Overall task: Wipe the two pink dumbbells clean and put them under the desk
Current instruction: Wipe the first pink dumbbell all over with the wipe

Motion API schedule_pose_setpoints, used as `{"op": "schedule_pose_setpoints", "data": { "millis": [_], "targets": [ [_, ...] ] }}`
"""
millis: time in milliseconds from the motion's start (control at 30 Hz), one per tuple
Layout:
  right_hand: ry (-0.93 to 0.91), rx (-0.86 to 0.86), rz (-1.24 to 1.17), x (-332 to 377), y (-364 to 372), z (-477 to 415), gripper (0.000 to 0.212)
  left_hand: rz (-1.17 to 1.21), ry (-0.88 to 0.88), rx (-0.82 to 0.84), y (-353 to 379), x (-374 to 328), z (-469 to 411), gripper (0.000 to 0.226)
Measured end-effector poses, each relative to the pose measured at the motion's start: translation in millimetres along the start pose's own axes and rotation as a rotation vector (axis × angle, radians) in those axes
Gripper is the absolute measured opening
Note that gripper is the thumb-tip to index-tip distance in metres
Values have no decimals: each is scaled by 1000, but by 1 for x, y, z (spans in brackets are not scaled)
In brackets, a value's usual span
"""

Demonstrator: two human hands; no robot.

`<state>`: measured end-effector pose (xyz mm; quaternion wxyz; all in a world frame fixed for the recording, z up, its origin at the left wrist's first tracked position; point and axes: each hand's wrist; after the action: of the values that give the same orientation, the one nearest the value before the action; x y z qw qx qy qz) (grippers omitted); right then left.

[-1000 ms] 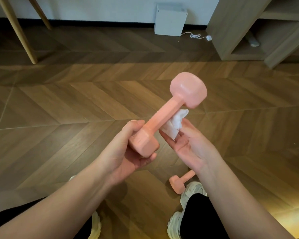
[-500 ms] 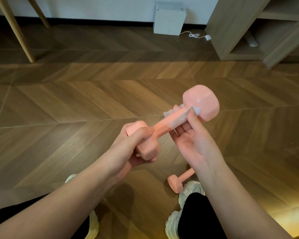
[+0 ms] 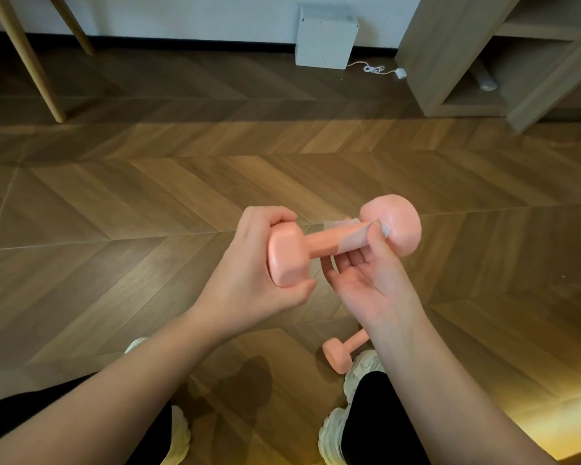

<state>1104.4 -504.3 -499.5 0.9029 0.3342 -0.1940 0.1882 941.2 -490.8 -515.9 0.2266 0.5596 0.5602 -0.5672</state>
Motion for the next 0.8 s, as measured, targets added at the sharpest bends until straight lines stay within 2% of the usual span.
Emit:
{"op": "schedule_pose_setpoints", "data": {
  "millis": [100,167,267,367,467,533,633,733,800],
  "targets": [
    [-4,4,-28,0,1,2,42,-132,154,9,-2,-1,-1,70],
    [-19,38,-26,0,1,3,43,-65,85,-8,-2,-3,-2,70],
    [-50,104,-45,4,2,6,43,219,-242,-32,-2,-10,-5,66],
    [-67,193,-87,7,6,8,35,624,-589,-1,-5,-13,-6,62],
    [-82,309,-76,8,8,11,31,911,-826,168,-10,-11,-7,63],
    [-99,358,-58,9,9,13,31,1103,-927,292,-15,-12,-7,51],
    [-117,369,-33,10,10,16,33,1152,-937,304,-16,-15,-5,50],
    [-116,338,3,12,10,16,34,952,-822,149,-10,-18,-2,71],
    [-93,285,13,12,10,15,38,781,-703,32,-6,-23,-1,72]
  ]
}}
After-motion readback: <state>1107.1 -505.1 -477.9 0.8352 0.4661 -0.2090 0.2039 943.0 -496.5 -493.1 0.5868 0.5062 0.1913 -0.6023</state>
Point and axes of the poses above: each hand's wrist, its own z-axis away from the middle knuckle, its own y-axis out of the palm, x = y × z, and after that the axes turned 4 degrees about z, right-handed
